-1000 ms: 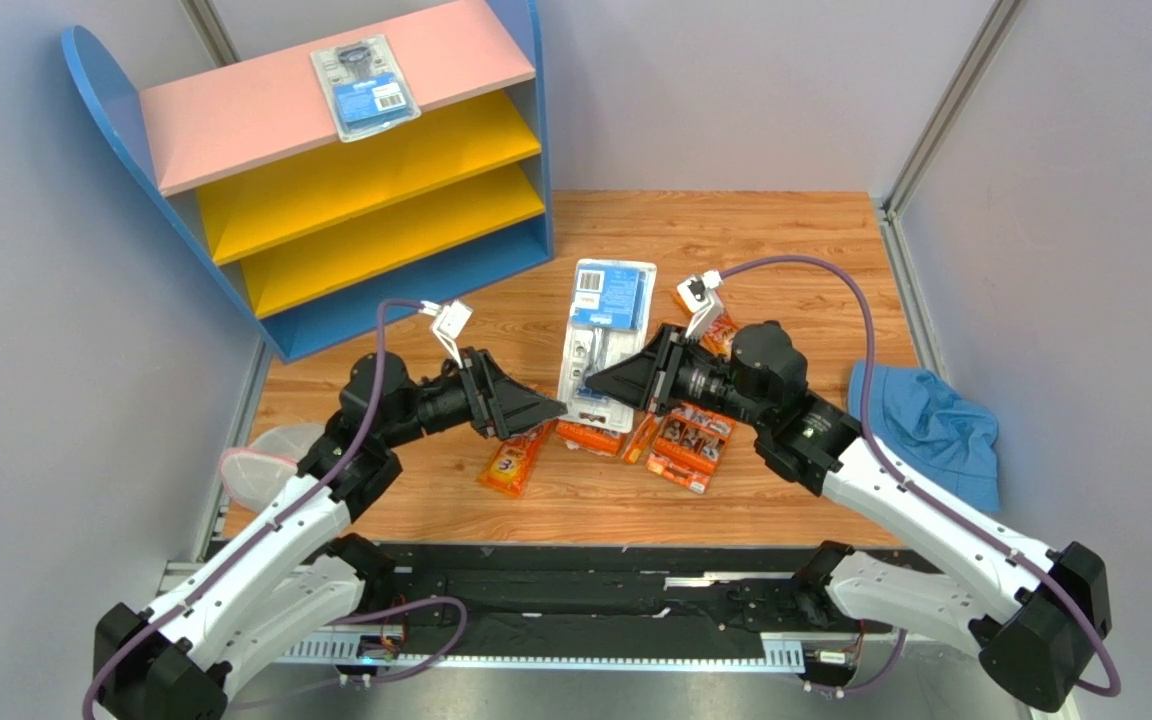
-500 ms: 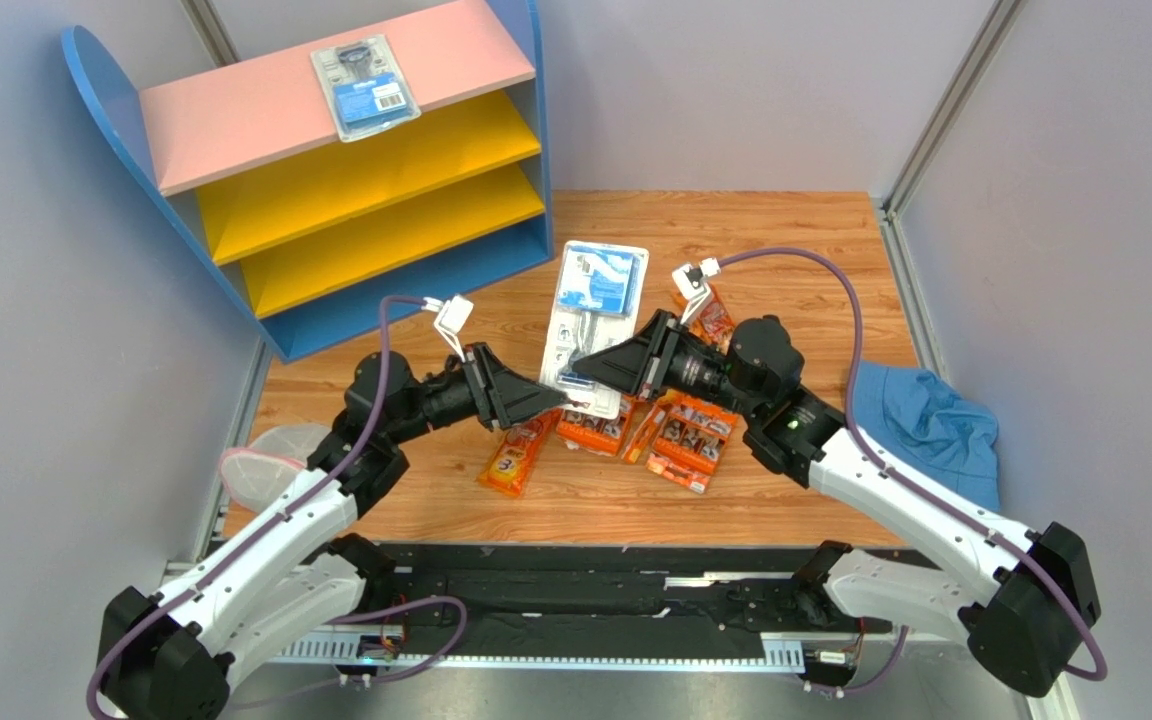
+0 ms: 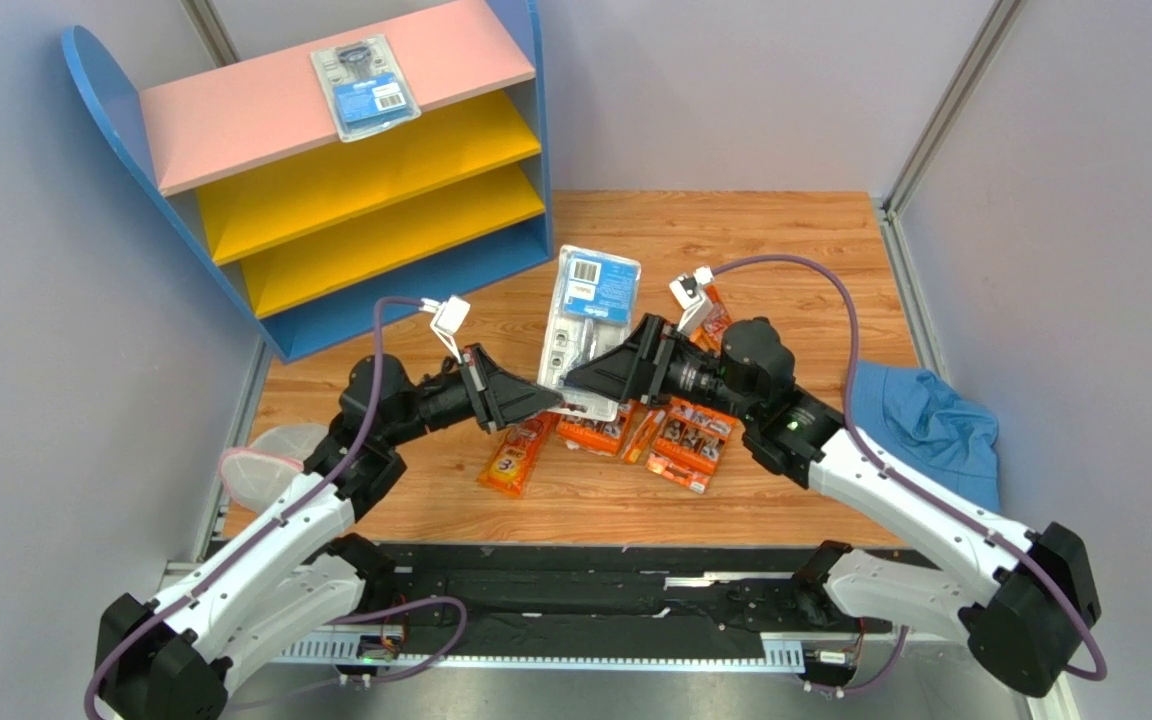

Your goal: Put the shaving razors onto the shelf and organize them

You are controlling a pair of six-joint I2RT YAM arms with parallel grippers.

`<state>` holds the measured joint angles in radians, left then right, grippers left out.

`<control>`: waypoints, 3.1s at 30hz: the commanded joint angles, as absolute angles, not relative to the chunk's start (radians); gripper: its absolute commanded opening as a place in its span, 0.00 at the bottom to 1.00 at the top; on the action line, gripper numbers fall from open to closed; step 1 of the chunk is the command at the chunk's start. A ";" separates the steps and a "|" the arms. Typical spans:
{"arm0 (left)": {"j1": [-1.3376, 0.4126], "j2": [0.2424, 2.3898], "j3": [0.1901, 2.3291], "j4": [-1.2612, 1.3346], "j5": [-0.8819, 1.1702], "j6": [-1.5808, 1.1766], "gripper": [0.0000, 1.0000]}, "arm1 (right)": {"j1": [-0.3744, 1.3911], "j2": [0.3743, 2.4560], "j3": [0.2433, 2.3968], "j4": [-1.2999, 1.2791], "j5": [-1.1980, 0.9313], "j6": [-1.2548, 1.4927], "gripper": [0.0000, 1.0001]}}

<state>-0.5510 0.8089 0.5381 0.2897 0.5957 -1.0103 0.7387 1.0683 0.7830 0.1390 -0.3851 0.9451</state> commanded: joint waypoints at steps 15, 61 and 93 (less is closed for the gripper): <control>-0.551 0.729 0.768 0.005 0.502 -0.862 0.00 | 0.732 0.697 0.709 -0.230 -0.083 0.861 1.00; 0.190 1.528 2.237 -0.664 0.574 -0.922 0.00 | 0.732 0.502 0.503 -0.425 -0.138 0.844 1.00; 0.018 1.845 2.425 -0.436 0.431 -1.166 0.00 | 0.732 0.512 0.442 -0.399 -0.164 0.857 1.00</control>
